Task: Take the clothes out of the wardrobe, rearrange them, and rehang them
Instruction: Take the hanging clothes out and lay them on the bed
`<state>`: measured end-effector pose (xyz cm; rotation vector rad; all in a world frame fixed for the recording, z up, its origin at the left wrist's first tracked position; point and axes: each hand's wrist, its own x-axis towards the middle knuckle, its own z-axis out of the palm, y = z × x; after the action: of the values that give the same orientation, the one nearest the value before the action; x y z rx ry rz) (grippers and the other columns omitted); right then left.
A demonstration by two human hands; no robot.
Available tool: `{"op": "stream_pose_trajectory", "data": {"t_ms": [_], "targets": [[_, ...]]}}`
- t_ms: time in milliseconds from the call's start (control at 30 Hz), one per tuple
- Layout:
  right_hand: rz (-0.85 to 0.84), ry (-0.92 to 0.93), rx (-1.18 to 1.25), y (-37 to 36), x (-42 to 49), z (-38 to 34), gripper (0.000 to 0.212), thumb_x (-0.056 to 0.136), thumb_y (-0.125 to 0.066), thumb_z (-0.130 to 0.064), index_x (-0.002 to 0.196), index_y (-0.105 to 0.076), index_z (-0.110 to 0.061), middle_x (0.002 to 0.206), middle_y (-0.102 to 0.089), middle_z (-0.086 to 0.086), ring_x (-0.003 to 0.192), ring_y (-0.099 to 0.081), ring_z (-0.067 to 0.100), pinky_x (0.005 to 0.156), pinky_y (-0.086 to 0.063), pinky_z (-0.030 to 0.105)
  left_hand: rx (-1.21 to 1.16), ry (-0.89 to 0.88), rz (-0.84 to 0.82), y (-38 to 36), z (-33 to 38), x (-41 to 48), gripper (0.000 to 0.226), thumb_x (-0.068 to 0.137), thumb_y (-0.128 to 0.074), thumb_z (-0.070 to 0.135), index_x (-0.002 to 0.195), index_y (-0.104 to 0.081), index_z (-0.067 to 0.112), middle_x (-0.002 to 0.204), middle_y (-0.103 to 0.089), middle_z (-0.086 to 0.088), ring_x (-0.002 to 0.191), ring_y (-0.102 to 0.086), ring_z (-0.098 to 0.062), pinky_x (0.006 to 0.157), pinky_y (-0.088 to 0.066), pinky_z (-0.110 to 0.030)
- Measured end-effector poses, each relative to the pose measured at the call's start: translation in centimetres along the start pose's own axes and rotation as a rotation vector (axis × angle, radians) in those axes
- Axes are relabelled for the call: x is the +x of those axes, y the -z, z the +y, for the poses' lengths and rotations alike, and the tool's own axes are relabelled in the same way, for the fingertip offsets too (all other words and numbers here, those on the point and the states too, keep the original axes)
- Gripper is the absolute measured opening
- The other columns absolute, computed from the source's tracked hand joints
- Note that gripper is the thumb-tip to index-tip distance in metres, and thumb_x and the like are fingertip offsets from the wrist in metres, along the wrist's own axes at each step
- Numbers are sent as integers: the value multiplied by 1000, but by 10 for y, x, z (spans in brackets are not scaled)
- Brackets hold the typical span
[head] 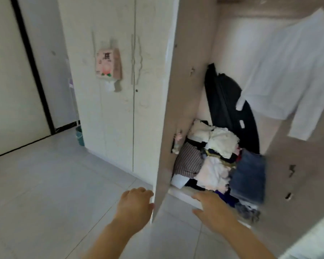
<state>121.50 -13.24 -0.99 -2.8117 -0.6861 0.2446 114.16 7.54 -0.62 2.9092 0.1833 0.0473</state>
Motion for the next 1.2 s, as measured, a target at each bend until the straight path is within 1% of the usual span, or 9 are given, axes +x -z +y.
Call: {"op": "stream_pose_trajectory", "data": {"t_ms": [133,267,400,533,600,700,800,967,1200], "targets": [[76,-147,-23,37,12,81,46,93,-49,-36,137,-41,-26,133,-46,-3,122,-42,15,99,-35,26,-27,-209,21,-5,79,78,35,96,-39,36,129,-47,26,120,-55,5,110,-51,-14,93,-35,-24],[158,-238,-35,72,37,135,40,91,-53,-32,130,-48,-27,119,-53,-1,109,-48,17,84,-41,27,-73,-351,50,-2,140,153,33,96,-41,36,126,-49,26,121,-55,6,110,-50,-12,93,-35,-23],[244,-288,-60,107,79,179,40,92,-52,-34,132,-48,-24,122,-51,1,113,-48,19,91,-43,29,-57,-502,79,5,183,231,30,95,-42,36,121,-52,24,115,-55,3,106,-51,-14,87,-37,-25],[351,-335,-52,147,130,212,44,90,-52,-37,131,-50,-19,124,-54,6,114,-51,22,94,-43,31,-130,-615,120,16,212,314,30,94,-42,35,119,-54,24,115,-57,4,104,-52,-13,88,-40,-25],[386,-348,-46,171,155,225,45,90,-53,-37,132,-50,-20,123,-55,4,115,-50,20,95,-40,24,-160,-648,128,27,225,351,32,95,-42,35,122,-54,21,117,-57,3,106,-52,-14,91,-40,-27],[439,-361,-41,207,187,246,40,92,-55,-29,131,-49,-22,119,-54,1,113,-50,17,91,-35,15,-207,-701,154,46,248,403,34,96,-42,31,126,-52,18,127,-53,0,117,-48,-16,100,-35,-28],[490,-391,-72,242,215,269,43,93,-52,-28,136,-44,-23,125,-50,0,116,-46,12,84,-27,6,-269,-738,206,63,274,453,36,96,-43,31,130,-49,21,130,-51,4,120,-46,-13,102,-33,-27],[593,-387,-136,300,266,313,47,95,-50,-32,139,-38,-25,137,-43,-3,124,-40,12,98,-31,15,-341,-769,282,86,319,537,41,95,-46,36,134,-45,25,129,-51,8,116,-47,-8,100,-35,-25],[745,-280,-220,381,352,397,45,93,-52,-33,137,-42,-27,134,-47,-4,121,-44,13,98,-35,19,-371,-774,442,114,384,646,41,95,-46,35,134,-45,23,132,-50,5,119,-45,-10,101,-34,-23]]}}
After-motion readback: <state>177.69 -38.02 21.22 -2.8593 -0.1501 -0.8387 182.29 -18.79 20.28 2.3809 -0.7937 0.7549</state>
